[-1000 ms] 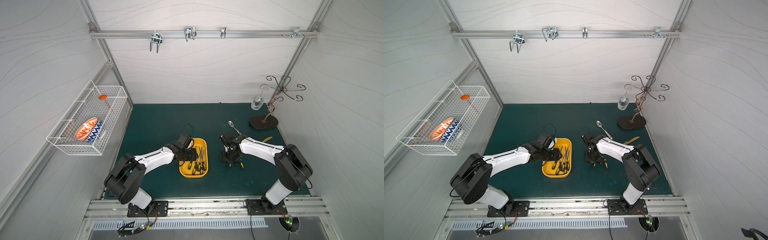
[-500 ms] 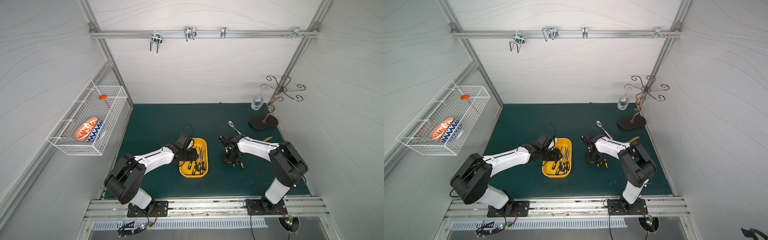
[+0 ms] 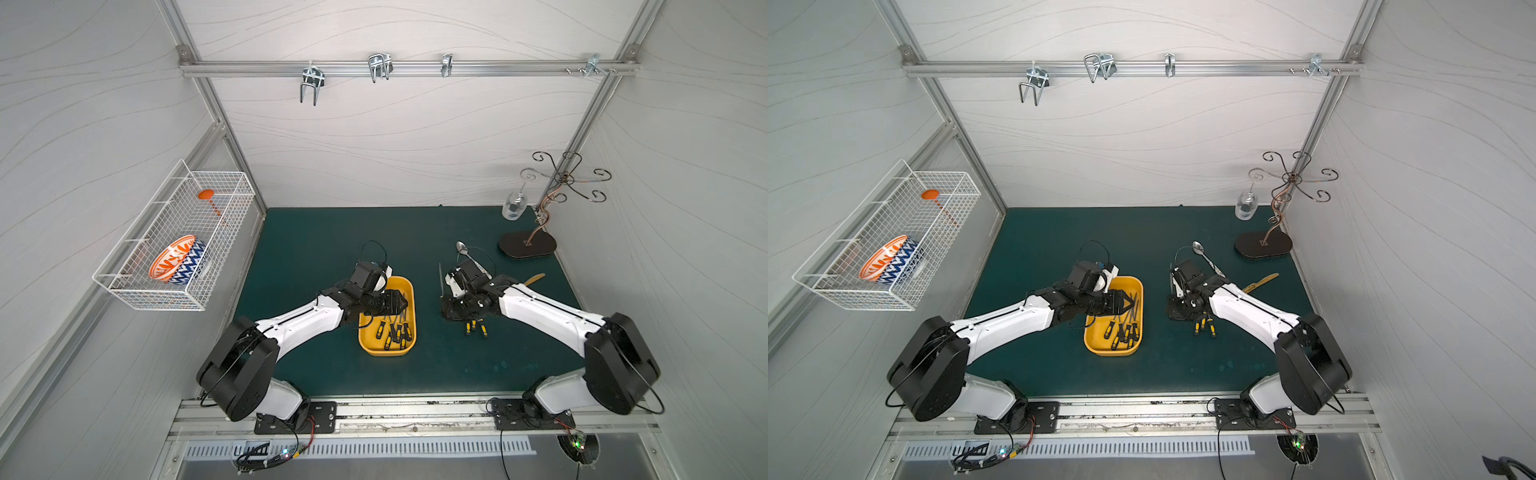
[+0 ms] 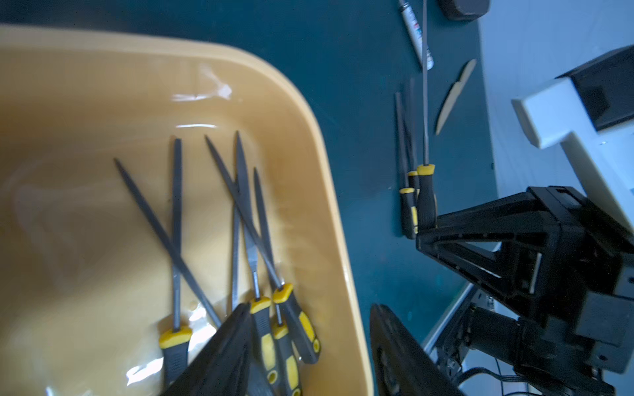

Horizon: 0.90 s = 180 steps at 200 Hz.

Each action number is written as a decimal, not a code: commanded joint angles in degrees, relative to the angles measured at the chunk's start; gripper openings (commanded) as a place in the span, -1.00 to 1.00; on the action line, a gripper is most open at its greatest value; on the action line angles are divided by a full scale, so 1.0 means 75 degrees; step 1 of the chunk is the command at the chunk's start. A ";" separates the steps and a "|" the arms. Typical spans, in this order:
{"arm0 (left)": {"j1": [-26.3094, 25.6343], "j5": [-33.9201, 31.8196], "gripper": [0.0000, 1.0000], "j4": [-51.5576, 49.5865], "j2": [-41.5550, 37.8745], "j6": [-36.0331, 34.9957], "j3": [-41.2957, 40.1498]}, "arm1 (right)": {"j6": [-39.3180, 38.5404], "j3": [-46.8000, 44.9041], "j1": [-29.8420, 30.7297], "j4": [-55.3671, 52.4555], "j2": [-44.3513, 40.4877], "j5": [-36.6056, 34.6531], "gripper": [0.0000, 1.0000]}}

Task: Put the file tool into the storage box
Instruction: Pick up the file tool from the center of the board, then place the file tool in the storage box.

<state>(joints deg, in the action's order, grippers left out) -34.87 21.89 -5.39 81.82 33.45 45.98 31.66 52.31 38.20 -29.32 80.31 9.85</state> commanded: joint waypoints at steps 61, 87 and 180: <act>0.0027 0.0644 0.20 0.1024 -0.0351 0.0167 0.0131 | -0.0297 0.0700 0.0871 0.0924 0.0282 0.2357 -0.79; 0.0033 0.0672 0.20 0.1101 -0.0281 0.0157 0.0067 | -0.0192 0.0744 0.1059 0.1091 0.0459 0.2507 -0.79; 0.0044 0.0798 -1.00 0.1067 -0.0023 0.0185 0.0023 | -0.0200 0.0920 0.1260 0.0992 0.0459 0.2344 -0.79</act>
<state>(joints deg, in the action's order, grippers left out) -34.57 27.97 3.46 80.49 36.47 46.22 30.50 57.17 47.66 -22.52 84.38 27.07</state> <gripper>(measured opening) 0.061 0.191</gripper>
